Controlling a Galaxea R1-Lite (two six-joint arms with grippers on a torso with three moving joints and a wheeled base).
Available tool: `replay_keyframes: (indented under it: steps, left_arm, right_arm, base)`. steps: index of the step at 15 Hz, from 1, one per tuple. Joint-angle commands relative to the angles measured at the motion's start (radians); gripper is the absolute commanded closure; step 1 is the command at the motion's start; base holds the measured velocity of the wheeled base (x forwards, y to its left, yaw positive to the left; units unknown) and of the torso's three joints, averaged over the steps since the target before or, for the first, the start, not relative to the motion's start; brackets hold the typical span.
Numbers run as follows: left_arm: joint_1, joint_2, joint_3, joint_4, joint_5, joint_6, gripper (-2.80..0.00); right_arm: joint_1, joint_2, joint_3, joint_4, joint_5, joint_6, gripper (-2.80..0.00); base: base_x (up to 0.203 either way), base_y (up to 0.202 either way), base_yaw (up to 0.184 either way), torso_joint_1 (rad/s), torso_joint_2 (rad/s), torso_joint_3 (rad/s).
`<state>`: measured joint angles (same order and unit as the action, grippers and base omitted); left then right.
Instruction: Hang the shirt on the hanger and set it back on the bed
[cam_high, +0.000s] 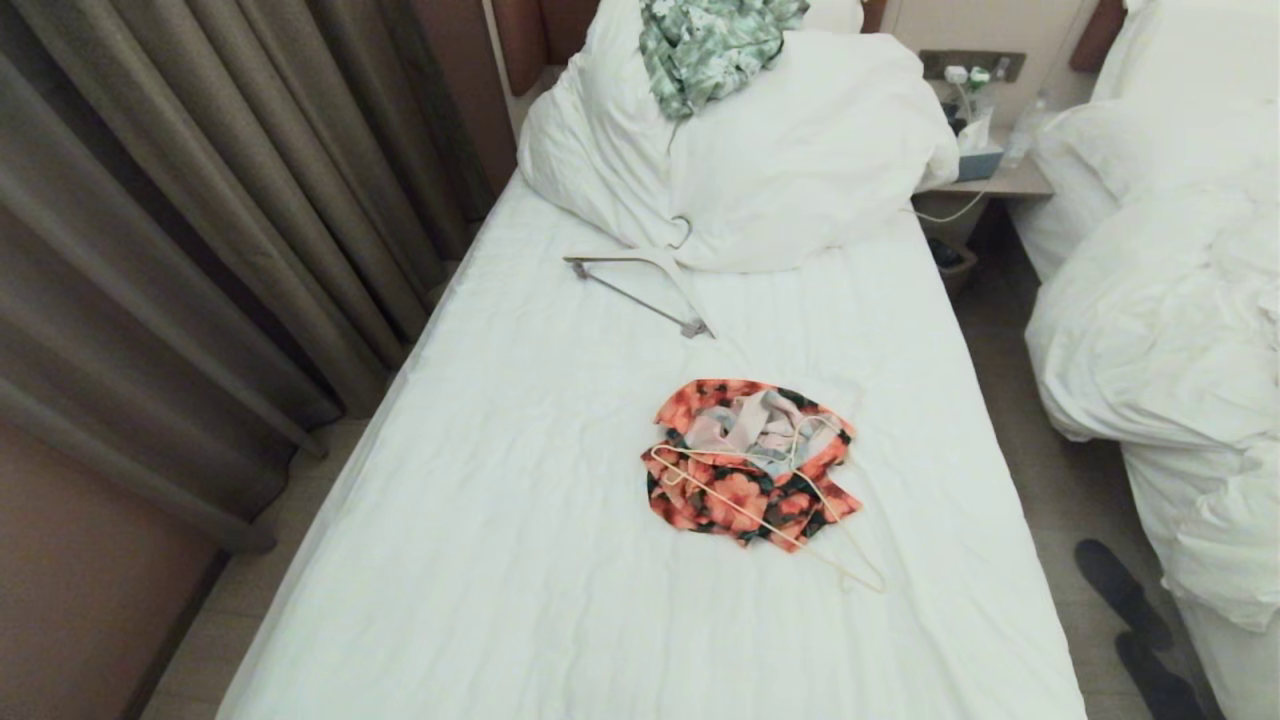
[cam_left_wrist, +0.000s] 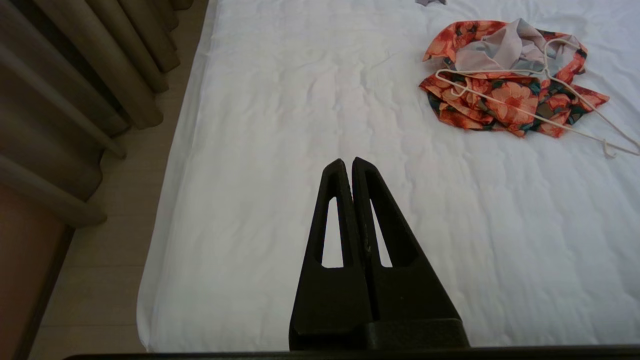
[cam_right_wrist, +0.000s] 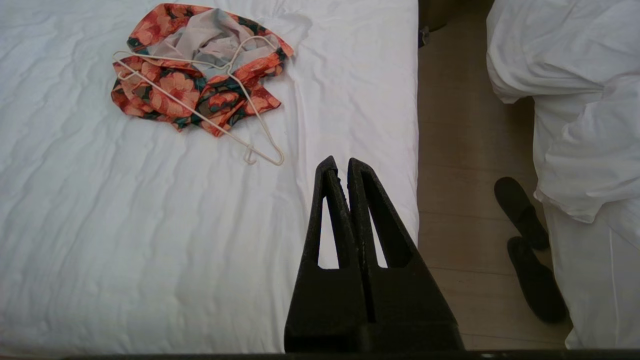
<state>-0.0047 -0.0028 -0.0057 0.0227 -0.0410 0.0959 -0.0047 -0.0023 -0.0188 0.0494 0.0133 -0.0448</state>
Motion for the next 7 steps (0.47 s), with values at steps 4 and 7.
replay_keyframes:
  steps: [4,7]
  left_arm:
    - [0.000,0.001,0.000,0.000,0.000,0.001,0.00]
    - [0.000,0.001,0.000,0.000,0.000,0.001,0.00]
  right_arm:
    - [0.000,0.002,-0.001,0.001,0.000,0.003,0.00]
    - [0.000,0.002,-0.001,0.001,0.000,0.003,0.00]
  base:
    - [0.000,0.000,0.000,0.000,0.00,0.000]
    - [0.000,0.000,0.000,0.000,0.00,0.000]
